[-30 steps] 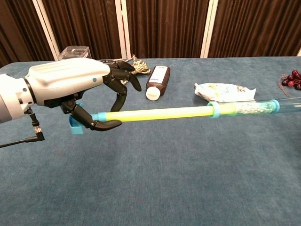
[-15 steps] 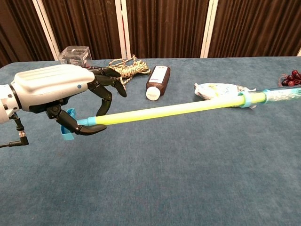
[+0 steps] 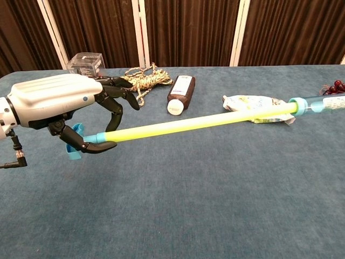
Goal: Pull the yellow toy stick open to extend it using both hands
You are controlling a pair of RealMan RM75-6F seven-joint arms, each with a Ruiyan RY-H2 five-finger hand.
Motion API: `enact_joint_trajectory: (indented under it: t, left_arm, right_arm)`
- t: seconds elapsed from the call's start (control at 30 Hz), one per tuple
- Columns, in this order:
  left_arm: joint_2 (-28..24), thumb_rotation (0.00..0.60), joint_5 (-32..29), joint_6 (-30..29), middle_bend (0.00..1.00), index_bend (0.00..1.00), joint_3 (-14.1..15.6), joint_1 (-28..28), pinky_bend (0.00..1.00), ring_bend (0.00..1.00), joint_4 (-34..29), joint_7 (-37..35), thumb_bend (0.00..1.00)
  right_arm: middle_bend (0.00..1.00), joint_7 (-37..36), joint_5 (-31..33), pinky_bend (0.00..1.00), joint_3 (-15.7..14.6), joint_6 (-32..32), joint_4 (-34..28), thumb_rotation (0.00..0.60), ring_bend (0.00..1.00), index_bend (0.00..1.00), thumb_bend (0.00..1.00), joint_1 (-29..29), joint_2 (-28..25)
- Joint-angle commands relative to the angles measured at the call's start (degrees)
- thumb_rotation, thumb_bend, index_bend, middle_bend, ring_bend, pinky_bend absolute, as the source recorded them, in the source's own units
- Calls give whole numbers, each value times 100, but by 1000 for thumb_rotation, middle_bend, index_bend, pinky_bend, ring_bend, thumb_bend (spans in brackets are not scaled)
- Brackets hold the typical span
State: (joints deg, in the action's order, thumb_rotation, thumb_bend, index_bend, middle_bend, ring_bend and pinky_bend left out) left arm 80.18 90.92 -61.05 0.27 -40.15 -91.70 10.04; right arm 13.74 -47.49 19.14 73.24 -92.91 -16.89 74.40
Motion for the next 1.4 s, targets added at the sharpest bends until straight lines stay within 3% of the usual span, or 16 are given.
enact_joint_trajectory:
  t: [0.03,0.23,0.33,0.4,0.47,0.53,0.73,0.97,1.13,1.4]
  left_arm:
    - [34,600,-8,-29,178,610,-17,24,72,2,63,-42,407]
    - [82,600,-115,5,159,586,-74,43,72,1,124,-12,344]
    - [143,600,-260,-22,125,474,-120,105,69,0,62,66,259]
    - [163,600,-366,-12,88,324,-139,139,61,0,10,147,195]
    - [162,600,-502,37,51,206,-148,167,45,0,-59,292,145]
    - [139,600,-653,100,28,157,-156,191,34,0,-158,418,116]
    - [103,600,-991,78,6,109,-168,332,29,0,-452,637,100]
    - [-25,600,-1030,-58,5,75,-29,565,29,0,-687,433,84]
    - [-222,600,-981,-292,0,50,31,768,29,0,-802,284,29]
    - [-863,600,-791,-1189,0,0,335,1506,0,0,-1041,-29,0]
  right_arm:
    - [115,-6,33,0,-1,15,-13,600,1,658,419,18,-24]
    - [115,4,51,0,-29,79,8,600,1,656,408,49,-41]
    - [109,108,84,0,-42,188,8,600,1,624,394,55,-14]
    - [90,179,45,0,-65,272,23,600,0,520,369,56,5]
    - [66,260,-26,0,-104,364,51,600,0,322,338,57,26]
    - [49,345,-23,0,-148,374,35,600,0,220,313,67,8]
    - [38,415,2,0,-210,332,-99,600,0,250,286,88,-40]
    - [22,411,-124,0,-292,336,-197,600,0,209,258,110,-58]
    - [11,383,-282,0,-446,231,-418,600,0,183,179,164,-196]
    - [1,201,-1875,0,-1368,225,-756,600,0,125,65,445,-581]
